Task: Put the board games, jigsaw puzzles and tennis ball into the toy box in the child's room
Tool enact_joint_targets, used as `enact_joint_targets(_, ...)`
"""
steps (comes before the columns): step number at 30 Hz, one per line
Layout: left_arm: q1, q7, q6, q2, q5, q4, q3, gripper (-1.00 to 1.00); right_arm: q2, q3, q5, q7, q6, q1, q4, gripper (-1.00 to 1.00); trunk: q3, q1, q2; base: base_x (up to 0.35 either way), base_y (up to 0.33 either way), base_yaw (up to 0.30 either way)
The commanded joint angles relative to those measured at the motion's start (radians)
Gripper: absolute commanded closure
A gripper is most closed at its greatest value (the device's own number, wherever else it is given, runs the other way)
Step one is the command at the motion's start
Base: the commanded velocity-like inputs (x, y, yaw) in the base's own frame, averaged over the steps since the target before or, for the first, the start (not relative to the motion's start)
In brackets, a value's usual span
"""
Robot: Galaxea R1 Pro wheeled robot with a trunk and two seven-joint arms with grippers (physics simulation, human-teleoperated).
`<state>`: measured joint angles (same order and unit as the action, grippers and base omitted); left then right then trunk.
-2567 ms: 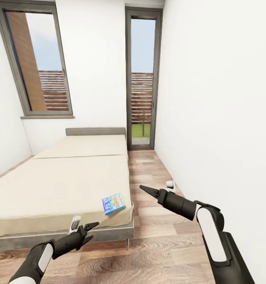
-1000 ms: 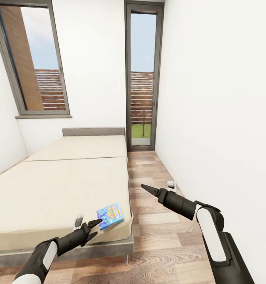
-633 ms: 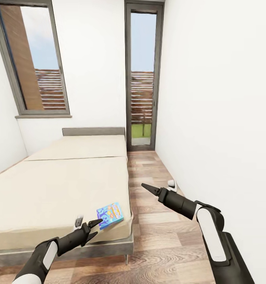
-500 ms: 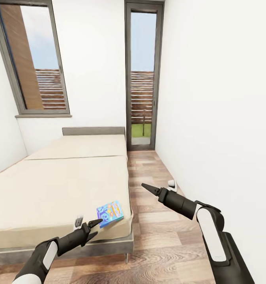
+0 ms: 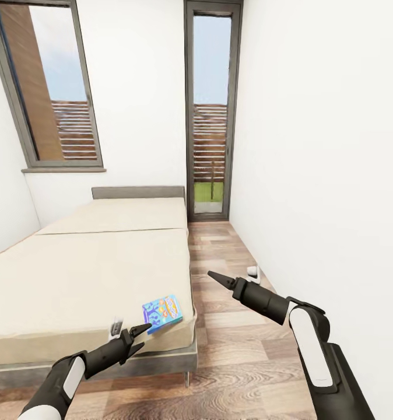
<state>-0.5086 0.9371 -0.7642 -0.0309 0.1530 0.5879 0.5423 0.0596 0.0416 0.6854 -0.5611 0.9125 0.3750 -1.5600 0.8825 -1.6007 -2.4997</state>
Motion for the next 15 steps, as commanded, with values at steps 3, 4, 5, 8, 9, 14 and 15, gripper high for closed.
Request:
enact_joint_targets(3, -0.001, 0.002, -0.005, 0.000, 0.002, 0.000, 0.002, -1.00, 0.001, 0.004, 0.000, -0.005, 0.006, 0.001, 0.000, -1.00, 0.001, 0.000, -0.001, 0.000, 0.000, 0.000)
enact_joint_targets(4, -0.001, 0.002, -0.005, 0.000, 0.002, 0.000, 0.002, -1.00, -0.001, 0.005, 0.000, -0.005, 0.006, 0.001, 0.000, -1.00, 0.001, 0.000, -0.001, 0.000, 0.000, 0.000)
enact_joint_targets(5, -0.001, 0.003, -0.005, 0.000, 0.002, 0.000, 0.002, -1.00, -0.001, 0.005, 0.000, -0.005, 0.006, 0.001, 0.000, -1.00, 0.001, 0.000, -0.001, 0.000, 0.000, 0.000)
enact_joint_targets(8, -0.002, 0.016, -0.002, 0.000, 0.002, 0.009, -0.006, -1.00, 0.005, 0.007, 0.000, -0.005, -0.005, 0.001, 0.009, -1.00, 0.001, 0.000, -0.001, 0.000, 0.000, 0.000)
enact_joint_targets(9, -0.002, 0.021, 0.001, 0.006, 0.002, 0.007, -0.006, -1.00, 0.005, 0.007, -0.001, -0.005, -0.011, 0.001, 0.009, -1.00, 0.001, 0.000, -0.001, 0.000, 0.000, 0.000)
enact_joint_targets(14, -0.001, 0.010, 0.010, 0.024, 0.002, 0.000, -0.007, -1.00, 0.007, 0.007, -0.003, -0.004, -0.020, 0.002, 0.016, -1.00, 0.001, 0.000, -0.001, 0.000, 0.000, 0.000)
enact_joint_targets(15, -0.001, 0.011, 0.011, 0.028, 0.002, -0.001, -0.007, -1.00, 0.006, 0.007, -0.003, -0.004, -0.025, 0.001, 0.021, -1.00, 0.001, 0.000, -0.001, 0.000, 0.000, 0.000)
